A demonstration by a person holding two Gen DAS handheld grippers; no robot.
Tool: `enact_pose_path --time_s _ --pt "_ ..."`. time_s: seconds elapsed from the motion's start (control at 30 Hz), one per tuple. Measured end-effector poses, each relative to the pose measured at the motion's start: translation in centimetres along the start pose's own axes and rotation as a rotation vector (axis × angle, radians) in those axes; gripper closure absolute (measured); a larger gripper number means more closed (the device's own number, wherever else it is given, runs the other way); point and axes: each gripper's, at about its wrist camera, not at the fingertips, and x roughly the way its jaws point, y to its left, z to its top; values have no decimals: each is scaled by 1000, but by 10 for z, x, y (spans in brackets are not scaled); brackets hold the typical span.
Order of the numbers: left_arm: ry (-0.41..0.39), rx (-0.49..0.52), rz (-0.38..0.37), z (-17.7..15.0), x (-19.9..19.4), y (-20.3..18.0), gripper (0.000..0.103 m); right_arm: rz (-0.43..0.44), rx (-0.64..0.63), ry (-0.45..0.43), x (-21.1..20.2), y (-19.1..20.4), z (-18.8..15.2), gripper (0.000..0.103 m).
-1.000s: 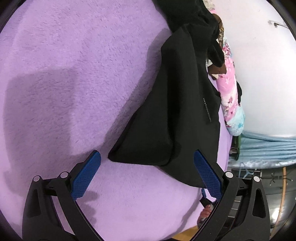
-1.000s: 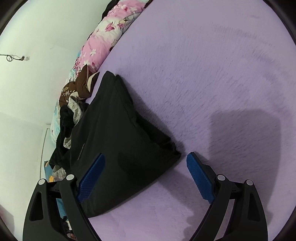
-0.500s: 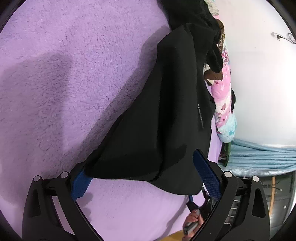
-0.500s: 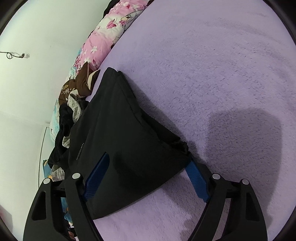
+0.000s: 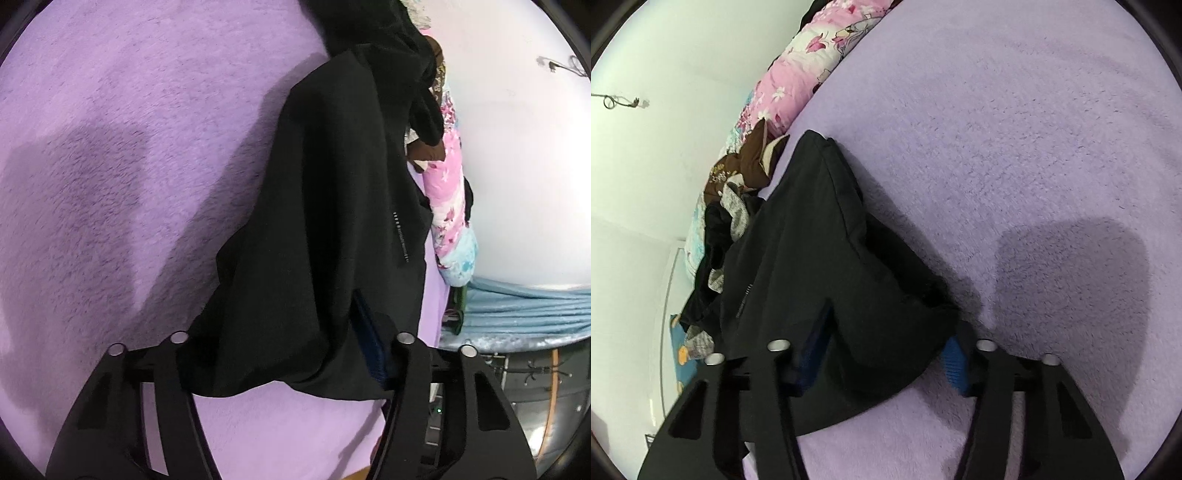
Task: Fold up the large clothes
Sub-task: 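Close both grippers on the folded jacket edge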
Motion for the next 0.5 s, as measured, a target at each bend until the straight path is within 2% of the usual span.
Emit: enact_pose_path --time_s 0.07,0.13,0.23,0.5 --pt "0 -7 -2 0 0 1 54 11 -10 0 -1 2 0 70" --pt "-4 -12 -14 -1 -1 1 62 30 -15 -4 -4 4 1 74" --pt "-8 -20 -34 -3 -5 2 69 66 8 -7 -8 4 1 78" --pt "-24 -7 -91 -15 -27 -3 76 138 34 -51 -41 6 -7 82"
